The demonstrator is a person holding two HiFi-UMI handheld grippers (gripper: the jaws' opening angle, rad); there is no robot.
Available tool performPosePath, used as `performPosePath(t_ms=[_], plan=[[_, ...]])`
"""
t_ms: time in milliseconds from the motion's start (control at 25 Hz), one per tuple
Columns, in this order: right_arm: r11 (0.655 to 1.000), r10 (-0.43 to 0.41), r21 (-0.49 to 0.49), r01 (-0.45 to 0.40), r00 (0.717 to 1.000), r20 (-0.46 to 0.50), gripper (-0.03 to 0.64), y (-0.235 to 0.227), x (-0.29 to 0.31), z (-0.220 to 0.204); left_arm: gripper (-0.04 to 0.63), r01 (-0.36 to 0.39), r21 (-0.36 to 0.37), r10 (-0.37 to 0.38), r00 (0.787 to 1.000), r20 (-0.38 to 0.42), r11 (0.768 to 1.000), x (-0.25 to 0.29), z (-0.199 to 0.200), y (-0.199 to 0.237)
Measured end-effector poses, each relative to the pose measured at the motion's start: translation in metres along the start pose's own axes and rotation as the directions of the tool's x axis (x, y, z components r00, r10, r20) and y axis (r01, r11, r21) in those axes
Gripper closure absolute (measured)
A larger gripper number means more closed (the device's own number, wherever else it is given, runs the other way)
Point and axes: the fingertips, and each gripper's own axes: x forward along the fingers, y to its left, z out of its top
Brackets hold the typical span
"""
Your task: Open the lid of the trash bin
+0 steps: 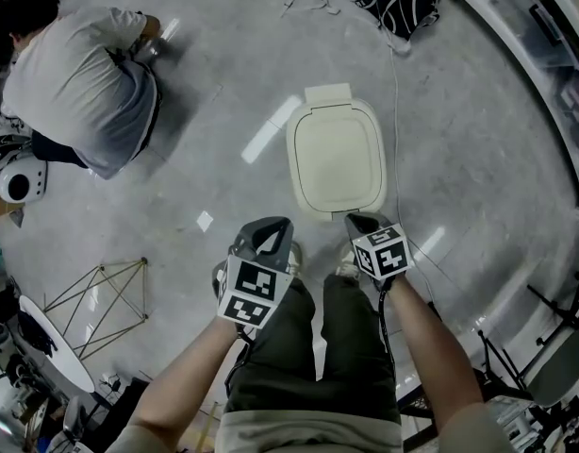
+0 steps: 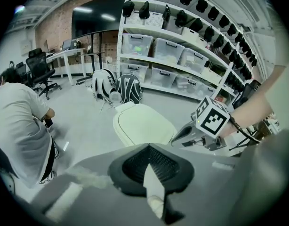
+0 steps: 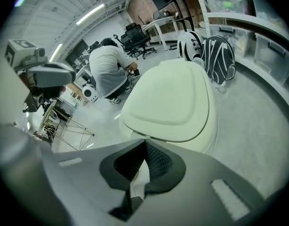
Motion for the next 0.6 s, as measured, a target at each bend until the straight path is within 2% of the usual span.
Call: performPosePath(t_ms=[120, 280, 600], plan=[[1.0, 0.008, -0.021, -0.008, 1.0, 0.001, 0.614, -0.001, 0.001, -0.001, 0.593, 0.0, -0.01, 0.0, 1.0, -0.01, 1.0, -0.001, -0.005, -0.002], [0.999, -0.022, -0.05, 0.022, 1.0, 0.001, 0.614, -0.001, 0.001, -0.004, 0.594, 0.002, -0.019, -0.003, 1.0, -0.016, 1.0, -0.005, -0.01, -0.005], [0.997, -0.071, -0.03, 0.072, 0.997, 0.018, 0.614, -0.001, 0.001, -0.003, 0.594, -0.013, -0.02, 0.012, 1.0, -0.011, 1.0, -0.02, -0.008, -0.001]])
